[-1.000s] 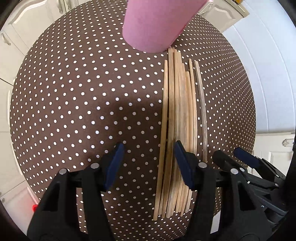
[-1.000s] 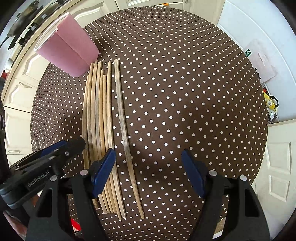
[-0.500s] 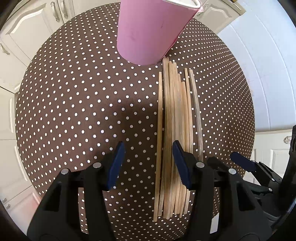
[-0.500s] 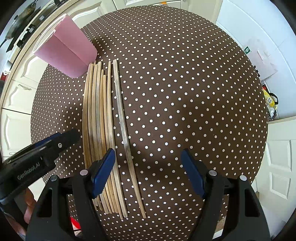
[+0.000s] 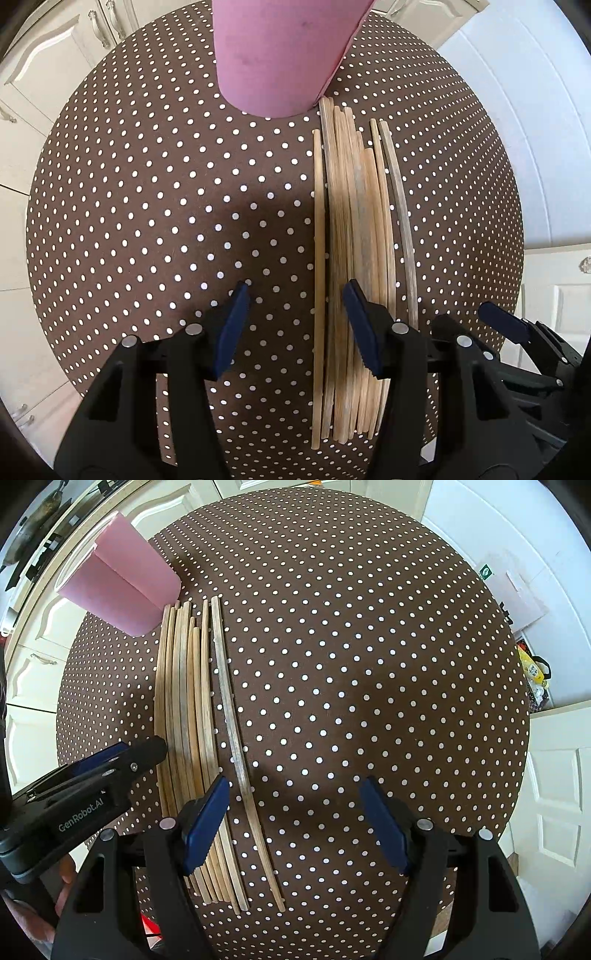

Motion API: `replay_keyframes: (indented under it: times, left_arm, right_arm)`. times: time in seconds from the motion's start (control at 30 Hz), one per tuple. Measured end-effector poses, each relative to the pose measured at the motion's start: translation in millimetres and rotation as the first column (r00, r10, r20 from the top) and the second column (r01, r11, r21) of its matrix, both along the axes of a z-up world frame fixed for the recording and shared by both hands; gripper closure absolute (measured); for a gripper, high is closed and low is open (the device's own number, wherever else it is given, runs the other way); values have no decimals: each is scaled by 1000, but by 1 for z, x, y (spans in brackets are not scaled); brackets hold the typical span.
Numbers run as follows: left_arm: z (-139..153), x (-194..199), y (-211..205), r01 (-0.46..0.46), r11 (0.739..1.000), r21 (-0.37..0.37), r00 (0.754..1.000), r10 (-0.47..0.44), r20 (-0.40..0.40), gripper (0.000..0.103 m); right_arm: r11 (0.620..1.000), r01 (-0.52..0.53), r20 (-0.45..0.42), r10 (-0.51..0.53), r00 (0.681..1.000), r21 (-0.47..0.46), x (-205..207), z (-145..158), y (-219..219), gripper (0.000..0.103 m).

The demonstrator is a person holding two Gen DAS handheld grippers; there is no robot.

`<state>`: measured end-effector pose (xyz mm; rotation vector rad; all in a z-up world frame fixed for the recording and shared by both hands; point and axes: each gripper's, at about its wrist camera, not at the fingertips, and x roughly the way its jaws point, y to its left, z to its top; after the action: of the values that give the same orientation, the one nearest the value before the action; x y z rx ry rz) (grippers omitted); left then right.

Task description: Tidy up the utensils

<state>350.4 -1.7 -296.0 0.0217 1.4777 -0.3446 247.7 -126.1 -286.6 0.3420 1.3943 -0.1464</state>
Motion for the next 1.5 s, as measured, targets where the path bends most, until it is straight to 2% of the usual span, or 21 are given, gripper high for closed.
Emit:
replay_keyframes:
  times: [0.13,0.3,0.43,0.5,0.73,0.8,0.87,0.93,1.03,1.1,1.13,1.17,1.2,1.3,1.37,1.4,1.43,1.47,1.5]
  left_arm:
    - [-8,-9,-25,3,1000,25,1000,-3,10,50]
    - [-8,-16,-36,-3,999,50,1000,3,7,48]
    - [-1,-18,-31,7,997,71,1000,-8,17,48]
    - [-3,-18,-28,2,993,115,1000,-4,18,49]
    - [3,-11,-22,-23,999,22,1000,24,-7,51]
    - [4,-11,-20,-28,999,22,1000,28,-6,54]
    - [6,-10,-17,-41,999,-5,999,41,-20,62]
    - [11,-9,-9,-53,998,-35,998,52,-24,63]
    - [13,-10,-4,-21,1000,2,1000,21,13,63]
    - [7,-6,-2,-13,1000,29,1000,12,5,63]
    - [7,-5,0,-16,1000,20,1000,16,6,61]
    - [8,-5,-1,-14,1000,20,1000,14,7,52]
    - [8,-5,-3,-2,1000,8,1000,2,1,50]
    - [8,-6,-13,23,999,48,999,-25,44,50]
    - [9,-9,-22,36,995,90,997,-43,70,54]
    - [10,-11,-24,39,991,130,994,-52,96,65]
    - [11,-13,-29,33,989,145,992,-50,115,81]
    - [14,-14,-27,13,992,125,991,-29,129,87]
    - [17,-14,-23,-11,995,94,992,-1,126,87]
  right_arm:
    - [1000,-6,3,6,1000,-6,1,2,4,32]
    - [1000,-4,-6,4,1000,-7,6,-1,6,32]
    - [1000,-4,-10,4,1000,-6,10,-5,4,32]
    - [1000,-3,-10,3,1000,-5,10,-8,2,32]
    - [1000,6,-23,-5,1000,8,11,-16,-5,32]
    - [1000,4,-20,-4,1000,4,12,-18,-7,32]
    - [1000,-2,-13,2,1000,0,13,-16,-7,32]
    - [1000,-22,-3,21,1000,-8,14,-14,-5,32]
    - [999,-41,-4,41,999,-4,17,-15,1,32]
    - [999,-45,-5,45,999,9,20,-18,4,33]
    - [999,-49,-5,49,999,6,22,-19,5,33]
    - [999,-53,-4,53,999,-1,24,-20,6,33]
    - [998,-56,-2,56,998,-11,26,-21,7,33]
    - [998,-60,-4,60,998,-30,33,-24,8,33]
    - [998,-61,-8,60,998,-28,37,-26,8,33]
    - [998,-61,-8,61,998,-26,38,-26,8,34]
    - [998,-63,-9,63,998,-23,40,-27,9,34]
    - [997,-68,-9,68,998,-22,41,-28,10,34]
    - [997,-75,-10,75,997,-24,43,-29,12,34]
